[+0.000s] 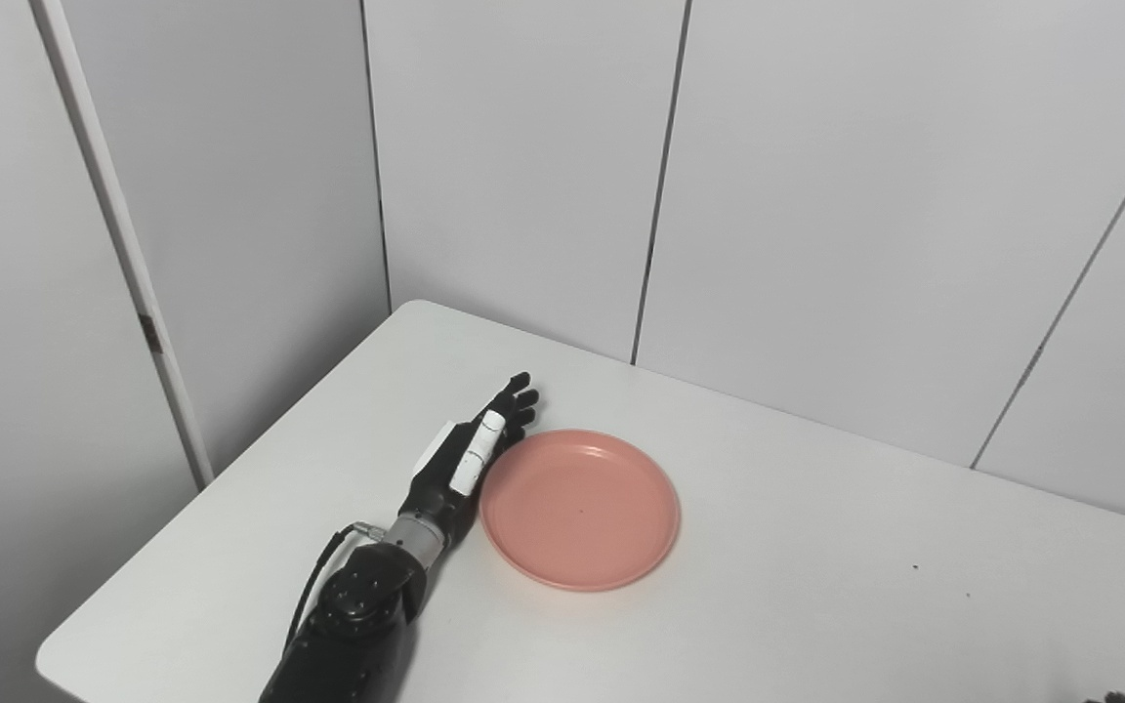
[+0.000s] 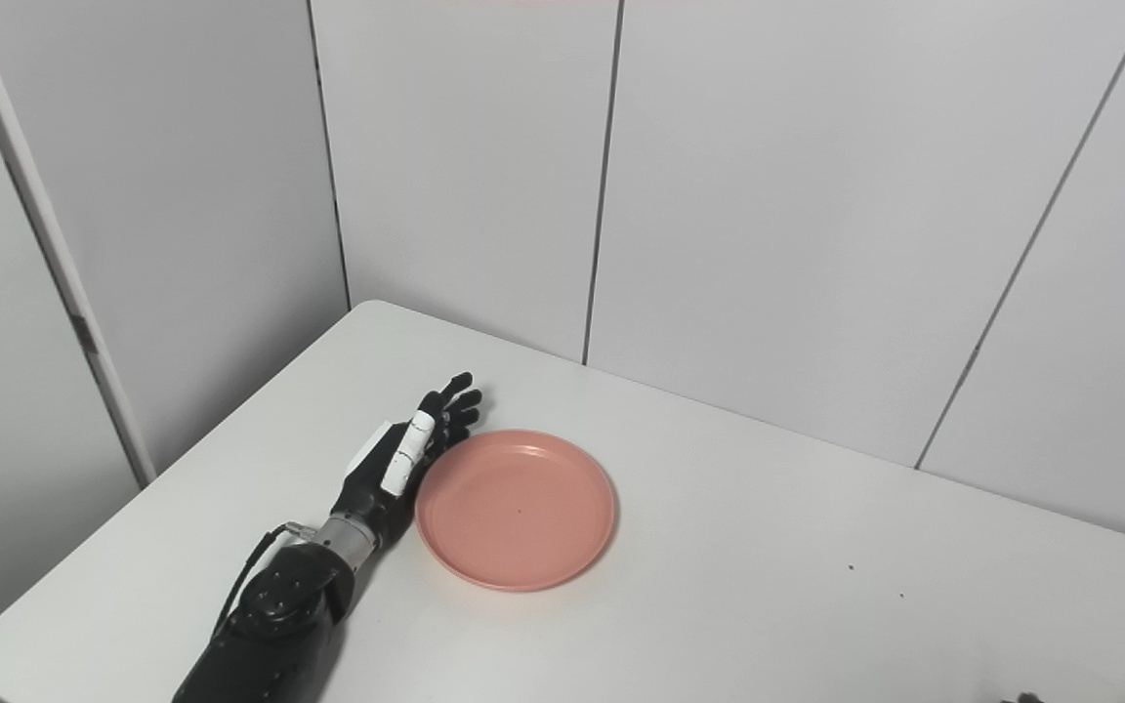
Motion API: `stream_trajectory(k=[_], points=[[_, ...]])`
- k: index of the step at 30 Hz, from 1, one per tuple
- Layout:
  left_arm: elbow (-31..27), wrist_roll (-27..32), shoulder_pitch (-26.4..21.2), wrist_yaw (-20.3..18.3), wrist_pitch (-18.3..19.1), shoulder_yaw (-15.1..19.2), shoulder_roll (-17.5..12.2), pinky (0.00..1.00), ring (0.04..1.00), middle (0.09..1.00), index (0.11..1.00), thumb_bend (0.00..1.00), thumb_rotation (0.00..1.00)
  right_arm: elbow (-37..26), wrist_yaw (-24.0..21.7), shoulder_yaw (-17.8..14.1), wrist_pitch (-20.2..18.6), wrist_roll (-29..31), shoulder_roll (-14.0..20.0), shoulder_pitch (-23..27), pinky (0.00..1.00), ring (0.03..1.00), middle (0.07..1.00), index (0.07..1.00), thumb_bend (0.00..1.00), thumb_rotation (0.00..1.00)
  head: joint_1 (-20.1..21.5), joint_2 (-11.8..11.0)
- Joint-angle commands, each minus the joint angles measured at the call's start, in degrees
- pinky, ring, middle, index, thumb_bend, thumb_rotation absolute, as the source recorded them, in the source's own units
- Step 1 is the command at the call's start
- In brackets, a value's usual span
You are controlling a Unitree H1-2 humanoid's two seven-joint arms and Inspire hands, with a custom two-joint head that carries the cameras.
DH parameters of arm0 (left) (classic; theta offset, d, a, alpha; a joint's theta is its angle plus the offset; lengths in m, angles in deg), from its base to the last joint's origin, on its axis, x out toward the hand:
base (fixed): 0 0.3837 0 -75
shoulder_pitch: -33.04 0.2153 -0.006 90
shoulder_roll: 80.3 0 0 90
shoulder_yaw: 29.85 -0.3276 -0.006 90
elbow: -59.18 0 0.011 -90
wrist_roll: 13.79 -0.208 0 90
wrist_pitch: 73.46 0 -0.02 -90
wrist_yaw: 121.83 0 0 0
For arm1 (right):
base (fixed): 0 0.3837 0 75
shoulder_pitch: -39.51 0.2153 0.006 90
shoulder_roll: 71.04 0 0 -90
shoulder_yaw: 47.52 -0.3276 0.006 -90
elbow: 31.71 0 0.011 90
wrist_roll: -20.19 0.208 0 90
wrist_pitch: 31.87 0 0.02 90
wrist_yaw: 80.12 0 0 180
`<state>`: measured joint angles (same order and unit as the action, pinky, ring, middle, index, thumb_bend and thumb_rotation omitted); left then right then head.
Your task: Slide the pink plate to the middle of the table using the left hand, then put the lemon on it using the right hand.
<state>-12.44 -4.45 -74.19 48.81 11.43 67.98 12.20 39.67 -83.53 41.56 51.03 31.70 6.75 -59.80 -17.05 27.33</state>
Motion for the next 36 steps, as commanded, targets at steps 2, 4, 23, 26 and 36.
stream_trajectory(k=[2, 4, 23, 26, 36], points=[[-1.4, 0.01, 2.8, 0.19, 1.82, -1.59, 2.6, 0.97, 0.963, 0.961, 0.968, 0.82, 1.0, -1.2, -0.96, 0.36, 4.14, -1.05, 0.26, 0.3, 1.0, 1.0, 1.0, 1.0, 0.69, 0.97, 2.33, 0.69], [-2.85, -0.09, 3.43, 0.06, 2.89, -2.22, 2.89, 0.97, 0.966, 0.965, 0.972, 0.82, 1.0, -1.21, -0.79, 0.25, 4.74, -1.47, -0.11, 0.1, 1.0, 1.0, 1.0, 1.0, 0.66, 0.97, 4.04, 1.26], [-8.08, 2.77, 6.37, -0.78, 7.65, -5.28, 5.45, 0.97, 0.954, 0.952, 0.953, 0.8, 1.0, -3.78, 0.35, 2.7, 3.35, -5.3, -2.12, 0.31, 1.0, 1.0, 0.986, 1.0, 0.59, 0.9, 20.77, 9.89], [-9.0, 3.23, 7.14, -1.13, 8.65, -5.68, 5.48, 0.98, 0.962, 0.96, 0.962, 0.81, 1.0, -4.09, 0.65, 3.41, 2.78, -6.34, -2.53, 0.47, 1.0, 1.0, 0.987, 1.0, 0.6, 0.91, 24.44, 11.18], [-11.36, 7.32, 8.31, -3.46, 10.54, -6.29, 5.75, 0.98, 0.966, 0.966, 0.977, 0.81, 1.0, -4.5, 1.6, 5.16, 1.09, -8.81, -3.57, 1.73, 1.0, 1.0, 0.992, 1.0, 0.57, 0.9, 28.44, 13.0]])
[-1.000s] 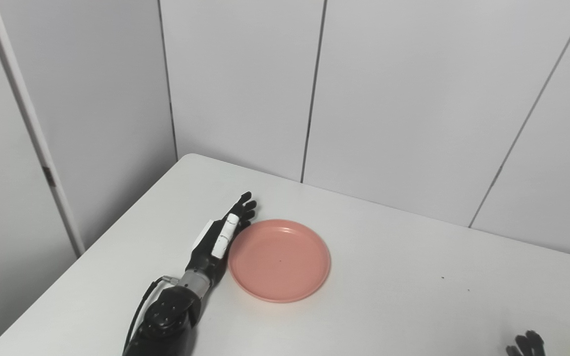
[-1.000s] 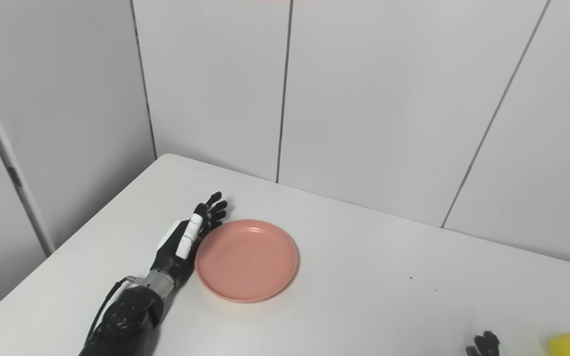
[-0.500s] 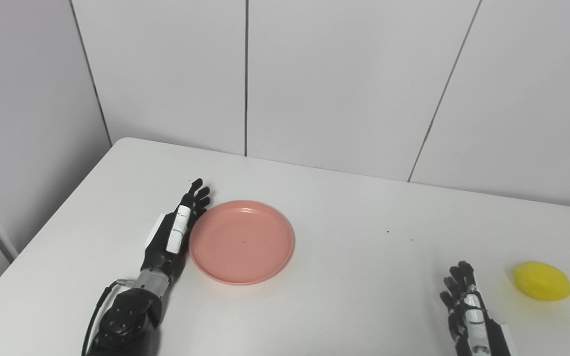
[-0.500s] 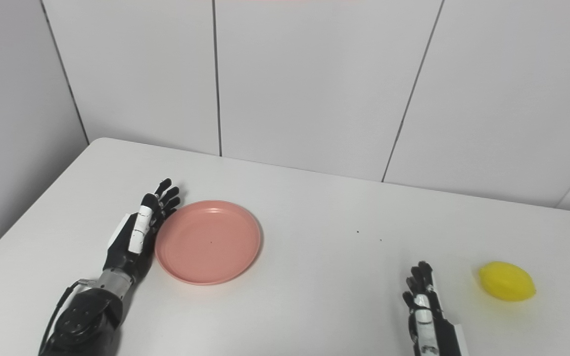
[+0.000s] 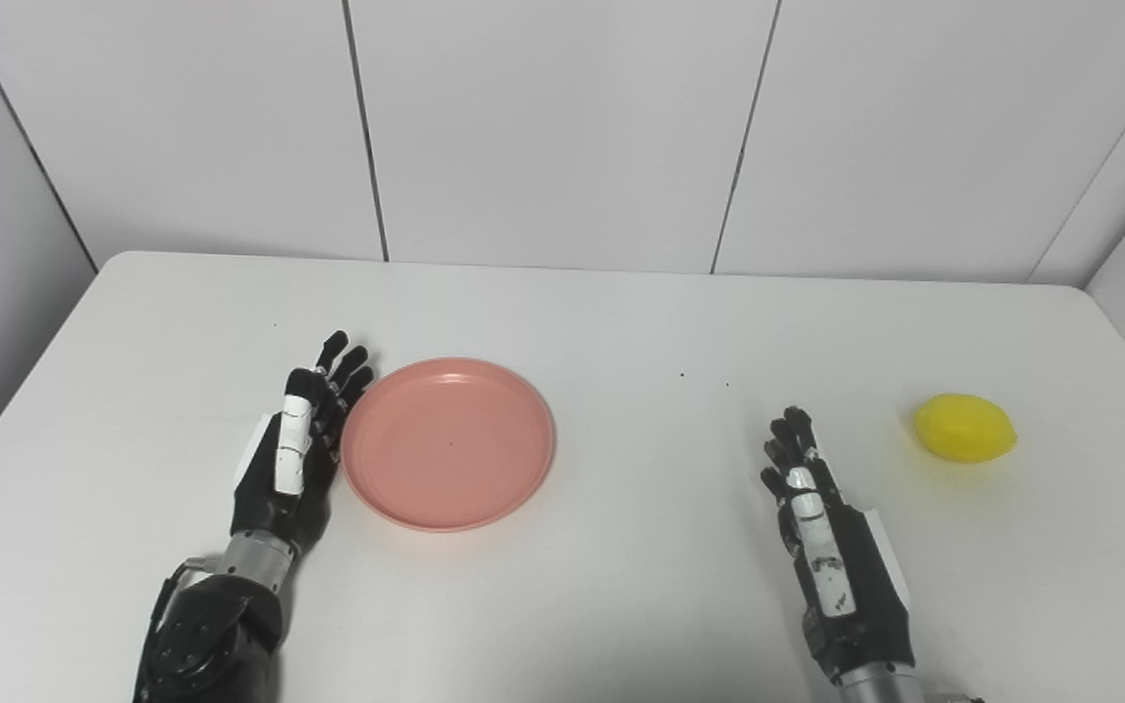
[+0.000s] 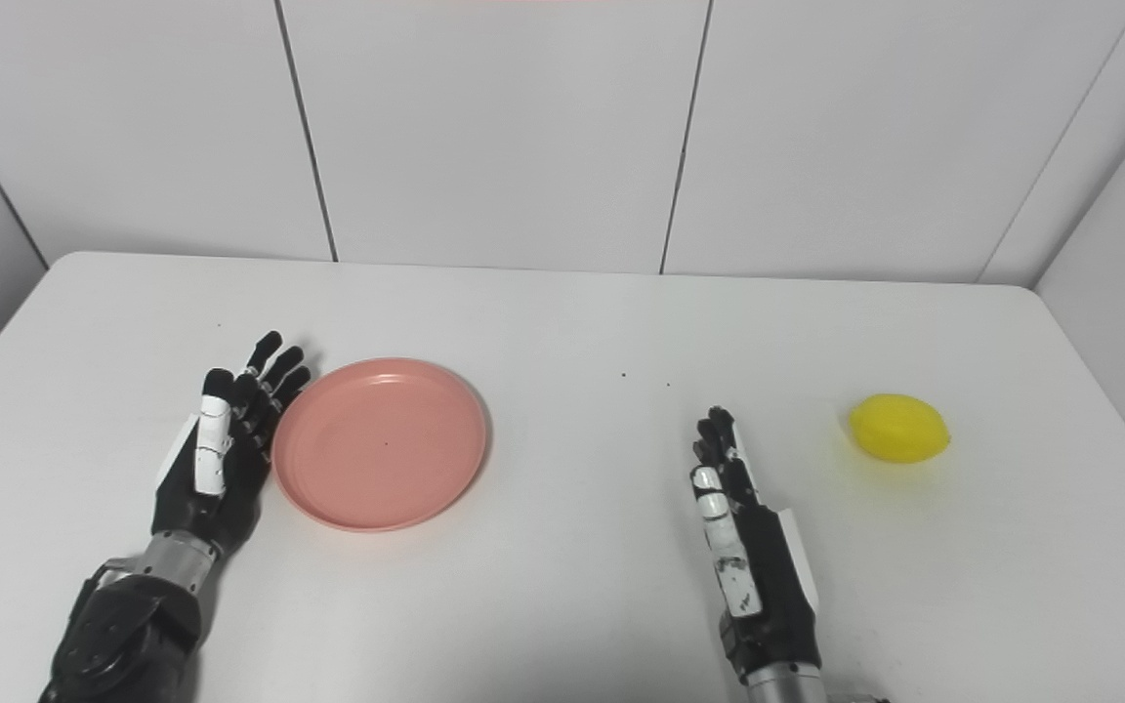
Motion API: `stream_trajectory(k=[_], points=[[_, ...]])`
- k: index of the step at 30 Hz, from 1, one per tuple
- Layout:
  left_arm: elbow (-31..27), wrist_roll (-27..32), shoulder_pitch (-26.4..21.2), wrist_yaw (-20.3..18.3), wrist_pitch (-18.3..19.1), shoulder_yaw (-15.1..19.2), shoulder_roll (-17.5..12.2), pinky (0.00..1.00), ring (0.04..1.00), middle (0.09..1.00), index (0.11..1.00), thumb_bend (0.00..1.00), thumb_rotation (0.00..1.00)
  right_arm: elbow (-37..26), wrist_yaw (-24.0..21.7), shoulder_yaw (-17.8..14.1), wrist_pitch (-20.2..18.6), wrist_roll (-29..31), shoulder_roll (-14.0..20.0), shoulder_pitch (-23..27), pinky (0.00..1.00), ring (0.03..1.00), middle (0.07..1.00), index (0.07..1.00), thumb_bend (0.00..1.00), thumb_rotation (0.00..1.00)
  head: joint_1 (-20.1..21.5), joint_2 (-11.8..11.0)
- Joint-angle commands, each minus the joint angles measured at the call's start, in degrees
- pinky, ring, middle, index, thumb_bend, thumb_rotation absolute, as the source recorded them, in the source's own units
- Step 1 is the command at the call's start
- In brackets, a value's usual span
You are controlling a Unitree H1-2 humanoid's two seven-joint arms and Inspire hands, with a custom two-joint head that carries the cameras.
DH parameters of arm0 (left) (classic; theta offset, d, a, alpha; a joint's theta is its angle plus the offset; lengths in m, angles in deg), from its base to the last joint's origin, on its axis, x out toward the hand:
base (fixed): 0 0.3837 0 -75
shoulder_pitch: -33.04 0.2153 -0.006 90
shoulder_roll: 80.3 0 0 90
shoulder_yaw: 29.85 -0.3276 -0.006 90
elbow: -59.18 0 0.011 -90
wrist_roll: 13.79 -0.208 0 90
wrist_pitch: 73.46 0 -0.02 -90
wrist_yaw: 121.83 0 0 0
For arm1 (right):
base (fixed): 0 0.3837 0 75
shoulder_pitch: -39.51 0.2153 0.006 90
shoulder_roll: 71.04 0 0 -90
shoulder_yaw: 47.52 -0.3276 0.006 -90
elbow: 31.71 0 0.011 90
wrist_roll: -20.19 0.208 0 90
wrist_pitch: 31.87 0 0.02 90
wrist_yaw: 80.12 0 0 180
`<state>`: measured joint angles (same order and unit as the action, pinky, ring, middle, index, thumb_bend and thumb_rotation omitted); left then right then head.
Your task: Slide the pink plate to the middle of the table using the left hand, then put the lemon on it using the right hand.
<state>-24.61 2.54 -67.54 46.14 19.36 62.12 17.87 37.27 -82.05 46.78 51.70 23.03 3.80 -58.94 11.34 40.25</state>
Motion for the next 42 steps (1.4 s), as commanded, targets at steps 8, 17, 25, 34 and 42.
stream_trajectory(k=[8, 17, 25, 34, 42], points=[[-1.26, -0.82, 3.05, -0.7, 3.13, -2.59, 1.48, 0.96, 0.951, 0.958, 0.969, 0.82, 1.0, -2.01, 0.26, 0.13, 0.27, -0.74, -0.32, 1.09, 1.0, 1.0, 0.993, 1.0, 0.56, 0.91, 0.33, -0.06], [-4.8, -0.83, 4.88, -0.3, 4.56, -4.13, 3.92, 0.95, 0.954, 0.96, 0.969, 0.79, 1.0, -0.6, 0.58, 0.21, 0.89, -2.7, -0.35, 1.37, 1.0, 1.0, 0.989, 1.0, 0.56, 0.92, 1.49, -1.1], [-5.84, -0.98, 6.1, -0.61, 4.08, -5.55, 4.5, 0.97, 0.967, 0.97, 0.981, 0.79, 1.0, 2.42, 1.31, -0.12, 2.58, -5.3, -0.37, 2.3, 1.0, 0.997, 0.985, 1.0, 0.58, 0.92, 3.67, -1.66], [-6.58, -1.57, 7.02, 0.39, 3.08, -5.81, 6.28, 0.97, 0.975, 0.978, 0.987, 0.8, 1.0, 4.98, 1.76, -0.71, 3.72, -6.43, -0.22, 3.46, 1.0, 0.986, 0.978, 0.995, 0.61, 0.92, 3.65, -2.08], [-6.91, -2.75, 7.68, 0.51, 2.13, -6.24, 6.93, 0.97, 0.971, 0.977, 0.98, 0.8, 1.0, 5.67, 2.01, -0.91, 3.85, -6.39, -0.42, 3.73, 1.0, 0.988, 0.974, 0.992, 0.61, 0.9, 3.79, -2.22]])
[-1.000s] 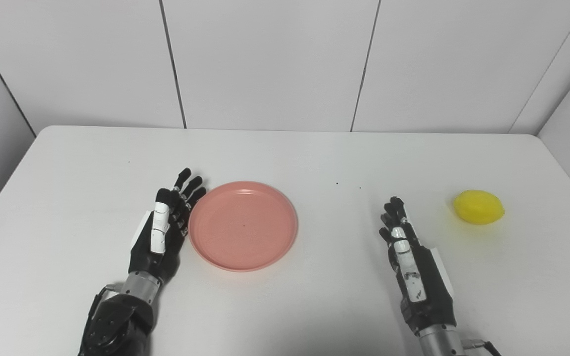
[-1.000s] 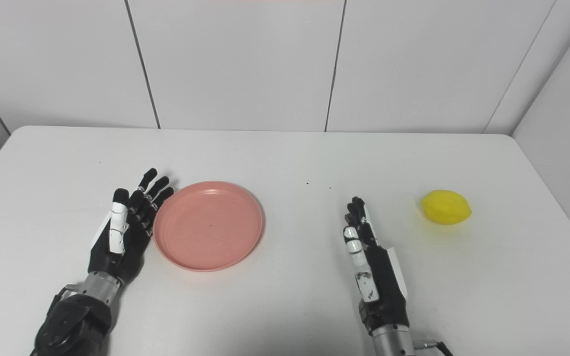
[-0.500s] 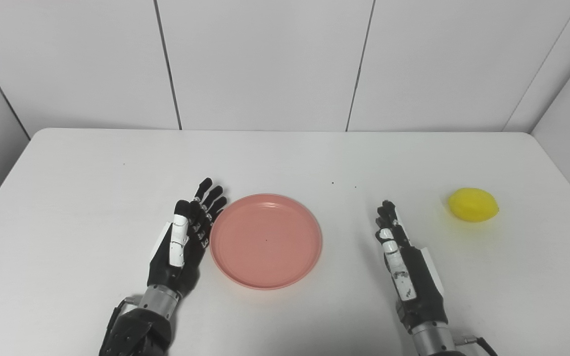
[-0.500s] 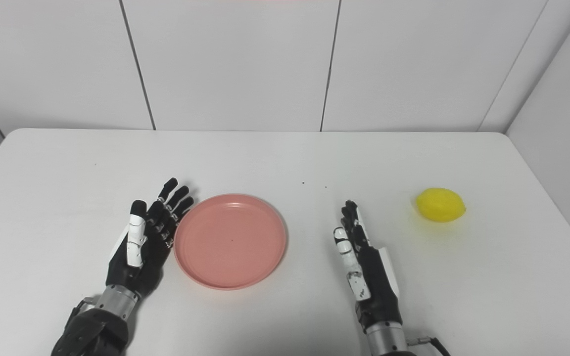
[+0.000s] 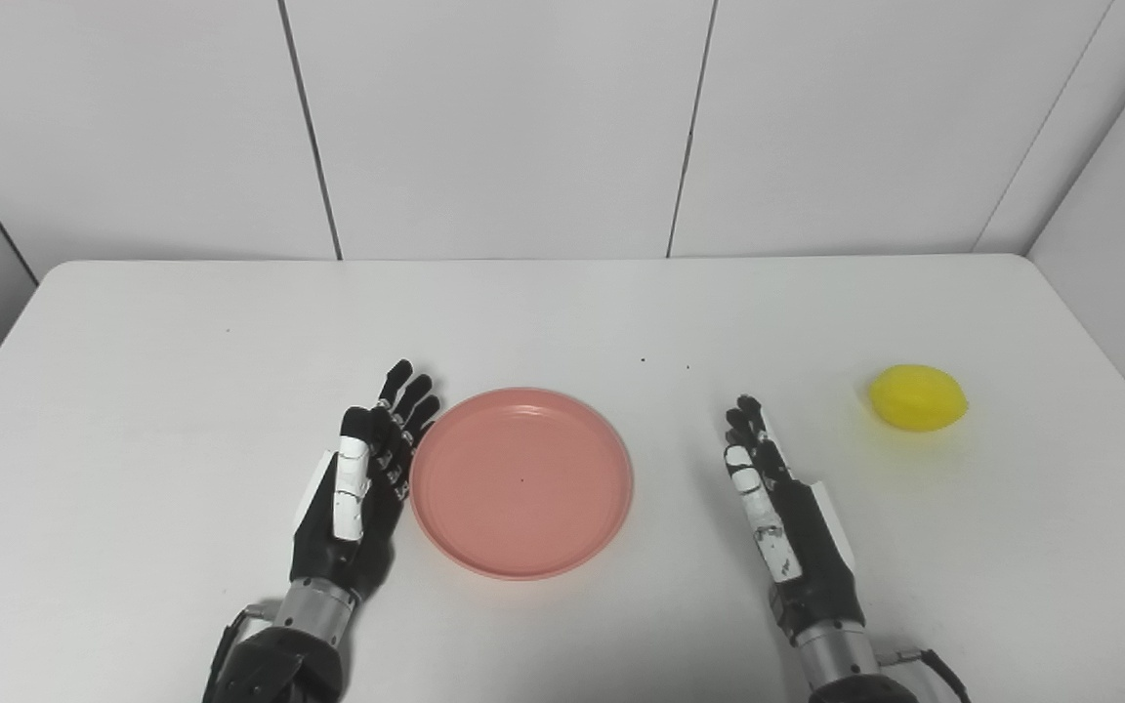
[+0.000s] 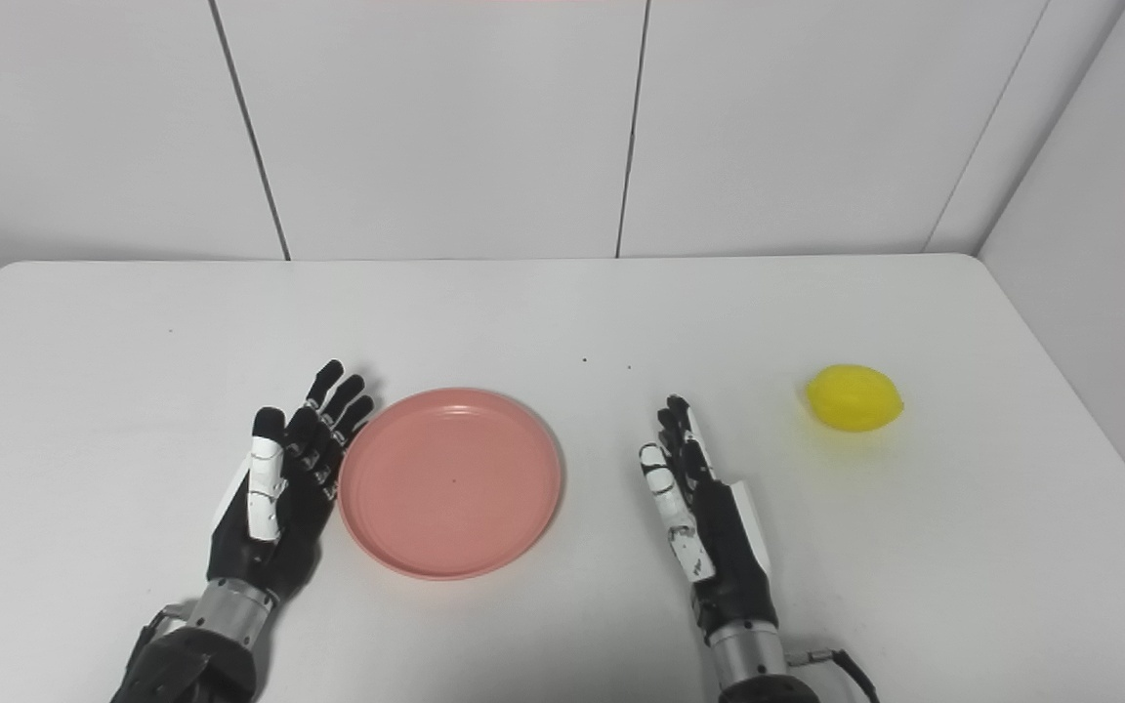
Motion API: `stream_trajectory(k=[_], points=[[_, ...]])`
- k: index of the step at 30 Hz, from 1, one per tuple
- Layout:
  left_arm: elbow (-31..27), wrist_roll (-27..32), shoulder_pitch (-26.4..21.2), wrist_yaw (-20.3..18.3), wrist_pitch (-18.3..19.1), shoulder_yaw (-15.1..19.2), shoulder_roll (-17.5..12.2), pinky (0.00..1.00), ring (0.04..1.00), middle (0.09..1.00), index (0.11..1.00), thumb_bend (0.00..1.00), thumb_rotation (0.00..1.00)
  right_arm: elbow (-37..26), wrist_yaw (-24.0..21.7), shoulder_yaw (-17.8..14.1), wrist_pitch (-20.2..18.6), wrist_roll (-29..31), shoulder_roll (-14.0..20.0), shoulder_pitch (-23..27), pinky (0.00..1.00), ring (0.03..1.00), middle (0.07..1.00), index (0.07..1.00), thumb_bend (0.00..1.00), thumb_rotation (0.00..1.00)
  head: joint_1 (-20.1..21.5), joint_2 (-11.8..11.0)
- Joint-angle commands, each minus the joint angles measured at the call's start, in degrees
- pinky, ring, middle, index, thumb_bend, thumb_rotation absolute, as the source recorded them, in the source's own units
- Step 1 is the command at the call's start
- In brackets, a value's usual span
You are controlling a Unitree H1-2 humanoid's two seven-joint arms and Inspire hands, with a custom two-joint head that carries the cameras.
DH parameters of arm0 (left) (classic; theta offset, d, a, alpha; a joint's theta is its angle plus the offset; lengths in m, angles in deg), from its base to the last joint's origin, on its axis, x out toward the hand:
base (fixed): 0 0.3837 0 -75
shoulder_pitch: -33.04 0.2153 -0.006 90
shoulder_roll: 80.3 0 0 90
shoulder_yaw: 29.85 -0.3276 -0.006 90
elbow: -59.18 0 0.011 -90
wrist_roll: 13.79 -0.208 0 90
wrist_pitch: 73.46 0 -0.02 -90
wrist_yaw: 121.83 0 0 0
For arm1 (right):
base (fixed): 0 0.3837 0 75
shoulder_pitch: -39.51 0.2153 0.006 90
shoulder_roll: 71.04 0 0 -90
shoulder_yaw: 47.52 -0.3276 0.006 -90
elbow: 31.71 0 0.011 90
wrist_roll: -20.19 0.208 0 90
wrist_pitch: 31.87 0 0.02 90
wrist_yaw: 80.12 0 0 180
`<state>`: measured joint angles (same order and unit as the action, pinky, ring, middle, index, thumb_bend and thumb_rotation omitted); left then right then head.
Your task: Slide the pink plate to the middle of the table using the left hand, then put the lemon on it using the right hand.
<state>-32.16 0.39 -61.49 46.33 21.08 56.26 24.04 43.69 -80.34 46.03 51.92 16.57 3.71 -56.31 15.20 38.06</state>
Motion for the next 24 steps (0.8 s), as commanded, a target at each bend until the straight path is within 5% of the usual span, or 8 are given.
stream_trajectory(k=[1, 14, 24], points=[[0.72, -0.66, 1.62, 0.34, 0.34, -0.45, 0.82, 0.97, 0.968, 0.975, 0.979, 0.8, 1.0, -0.76, 0.31, -0.15, 3.59, 0.03, -0.3, 1.13, 1.0, 0.99, 0.975, 0.993, 0.61, 0.9, -0.08, -0.02], [0.2, -1.93, 0.73, -1.39, 1.15, -3.17, -0.18, 1.0, 0.996, 1.0, 1.0, 0.82, 1.0, -0.89, -0.03, -0.17, 3.27, 0.15, 0.13, 1.2, 1.0, 0.99, 0.976, 0.994, 0.62, 0.9, -0.24, 0.66], [1.65, -3.02, 0.03, -0.98, -2.22, -2.07, -1.44, 1.0, 1.0, 1.0, 1.0, 0.81, 1.0, -0.9, -0.06, -0.44, 3.12, -0.36, 0.95, 1.82, 1.0, 0.984, 0.972, 0.994, 0.6, 0.93, -1.09, 1.64]])
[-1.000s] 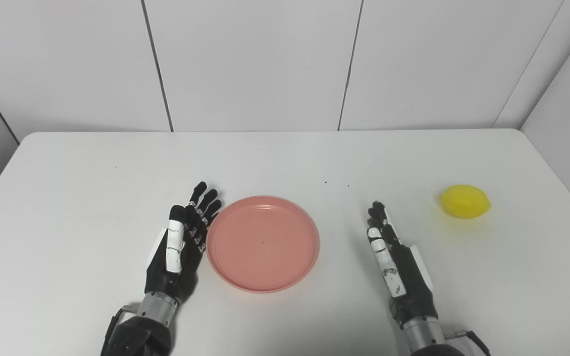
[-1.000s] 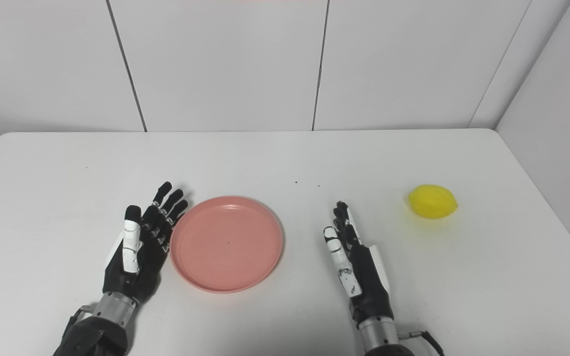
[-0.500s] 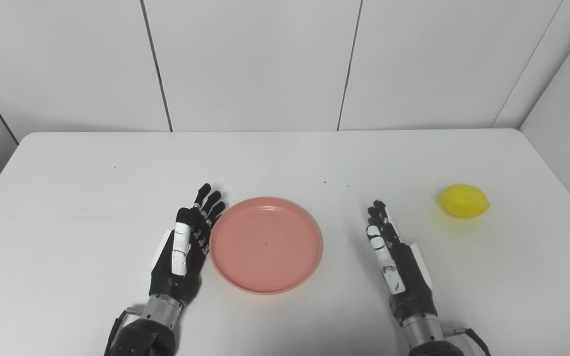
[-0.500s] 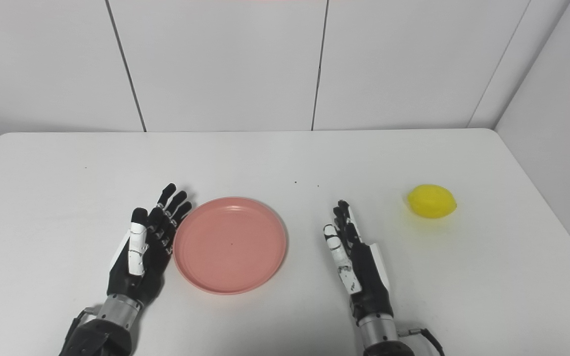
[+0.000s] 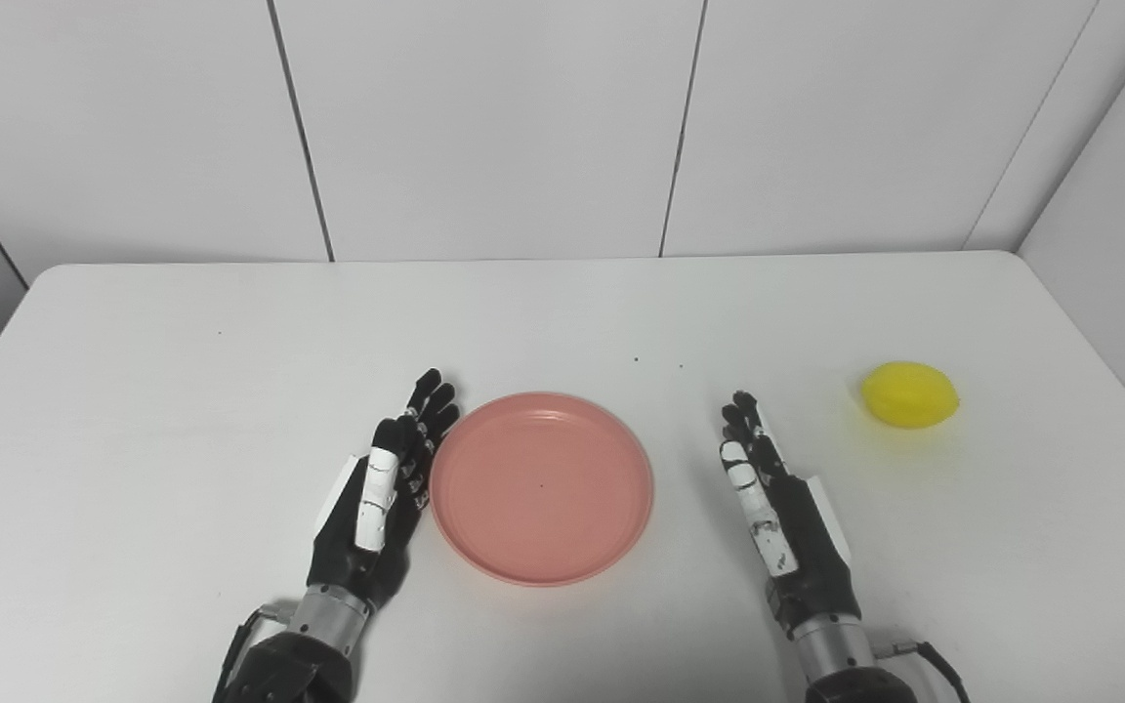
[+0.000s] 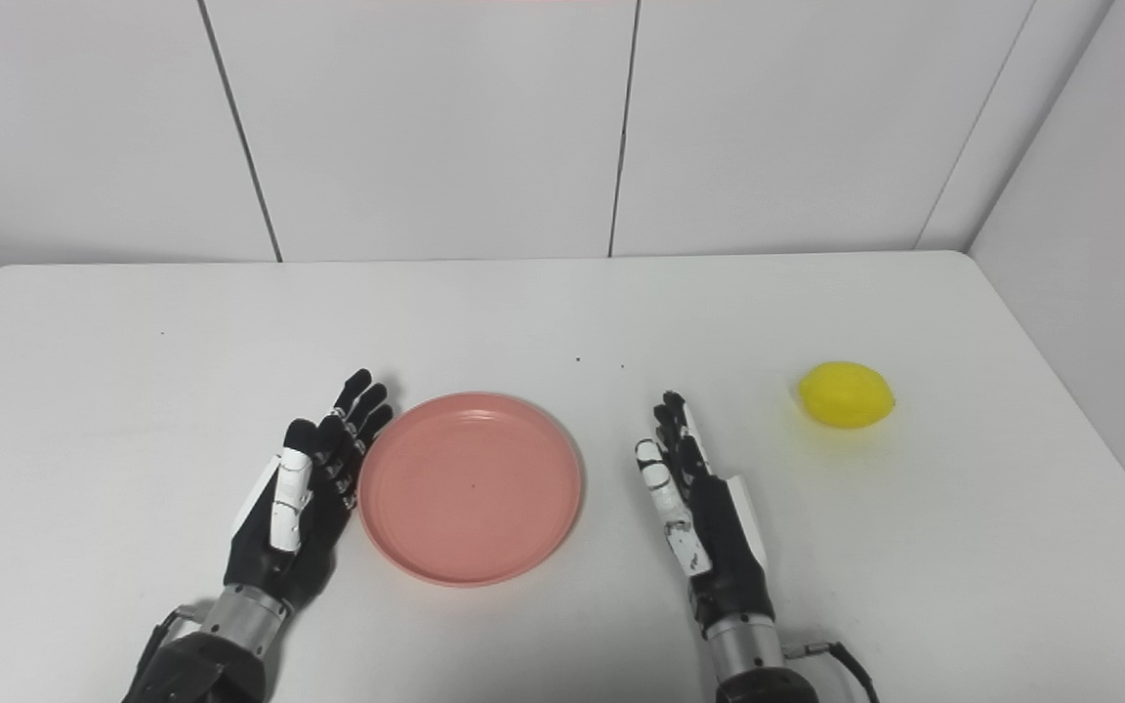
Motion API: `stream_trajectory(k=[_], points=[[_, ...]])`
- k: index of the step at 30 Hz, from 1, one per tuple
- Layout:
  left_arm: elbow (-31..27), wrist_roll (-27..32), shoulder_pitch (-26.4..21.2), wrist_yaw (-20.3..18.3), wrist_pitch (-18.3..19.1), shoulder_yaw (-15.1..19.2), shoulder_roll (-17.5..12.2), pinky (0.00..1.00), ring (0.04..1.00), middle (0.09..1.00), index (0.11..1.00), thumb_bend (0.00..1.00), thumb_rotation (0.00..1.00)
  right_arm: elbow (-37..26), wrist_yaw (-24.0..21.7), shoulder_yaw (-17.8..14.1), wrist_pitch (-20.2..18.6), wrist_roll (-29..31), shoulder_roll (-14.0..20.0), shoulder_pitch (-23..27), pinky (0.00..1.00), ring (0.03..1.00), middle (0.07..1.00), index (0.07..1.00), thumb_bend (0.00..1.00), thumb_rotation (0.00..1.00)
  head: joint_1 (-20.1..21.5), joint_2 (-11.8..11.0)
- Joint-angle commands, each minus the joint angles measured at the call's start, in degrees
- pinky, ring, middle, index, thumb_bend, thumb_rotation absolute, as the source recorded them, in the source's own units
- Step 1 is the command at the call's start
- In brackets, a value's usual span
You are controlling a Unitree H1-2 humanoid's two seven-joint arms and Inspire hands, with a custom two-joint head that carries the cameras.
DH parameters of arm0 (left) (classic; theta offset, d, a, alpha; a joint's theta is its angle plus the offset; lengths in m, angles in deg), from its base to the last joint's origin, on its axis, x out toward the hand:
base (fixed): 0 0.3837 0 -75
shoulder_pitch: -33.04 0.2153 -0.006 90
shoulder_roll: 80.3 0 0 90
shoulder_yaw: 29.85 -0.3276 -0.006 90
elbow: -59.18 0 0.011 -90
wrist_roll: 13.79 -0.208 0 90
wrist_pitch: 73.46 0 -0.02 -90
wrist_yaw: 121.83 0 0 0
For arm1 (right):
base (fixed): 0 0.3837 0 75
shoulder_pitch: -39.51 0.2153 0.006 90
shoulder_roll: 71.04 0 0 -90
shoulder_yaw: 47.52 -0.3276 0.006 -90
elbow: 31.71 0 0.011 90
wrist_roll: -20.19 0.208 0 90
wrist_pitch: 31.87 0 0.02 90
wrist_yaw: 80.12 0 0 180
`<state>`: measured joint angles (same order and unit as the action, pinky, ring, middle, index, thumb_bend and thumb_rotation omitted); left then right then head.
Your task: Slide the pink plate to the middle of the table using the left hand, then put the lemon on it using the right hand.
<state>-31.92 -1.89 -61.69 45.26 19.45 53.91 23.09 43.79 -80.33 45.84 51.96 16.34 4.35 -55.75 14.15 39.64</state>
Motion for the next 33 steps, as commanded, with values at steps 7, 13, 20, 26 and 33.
stream_trajectory(k=[7, 13, 20, 26, 33], points=[[1.79, -2.54, 0.64, -0.92, -2.27, 1.21, -4.2, 1.0, 1.0, 1.0, 1.0, 0.83, 1.0, -2.21, -0.57, -1.51, 2.97, 3.31, 0.16, 1.0, 1.0, 0.987, 0.98, 0.997, 0.56, 0.91, -0.38, 0.31], [4.13, -2.06, 0.54, -0.81, -5.18, 3.0, -4.51, 1.0, 1.0, 1.0, 1.0, 0.83, 1.0, -1.96, -0.27, -1.66, 3.36, 3.28, -0.08, 1.22, 1.0, 0.981, 0.977, 0.999, 0.57, 0.91, 2.91, -0.23], [7.72, -2.76, -0.28, -0.76, -8.54, 4.33, -4.05, 1.0, 1.0, 1.0, 1.0, 0.82, 1.0, -0.21, 0.56, -2.13, 5.52, 2.28, -0.03, 2.22, 0.99, 0.97, 0.976, 0.997, 0.58, 0.91, 7.07, -1.87], [10.09, -2.73, -1.04, -0.75, -10.54, 4.84, -3.71, 1.0, 1.0, 1.0, 1.0, 0.83, 1.0, 0.12, 1.12, -2.83, 7.45, 1.27, 0.49, 3.02, 0.99, 0.976, 0.981, 0.992, 0.57, 0.93, 7.95, -2.25], [11.01, -2.69, -1.58, -0.57, -11.32, 5.07, -3.49, 1.0, 1.0, 1.0, 1.0, 0.82, 1.0, -2.58, 2.42, -3.12, 8.42, -6.62, 3.64, 4.46, 1.0, 0.998, 0.984, 0.986, 0.63, 0.9, 7.93, -2.72]])
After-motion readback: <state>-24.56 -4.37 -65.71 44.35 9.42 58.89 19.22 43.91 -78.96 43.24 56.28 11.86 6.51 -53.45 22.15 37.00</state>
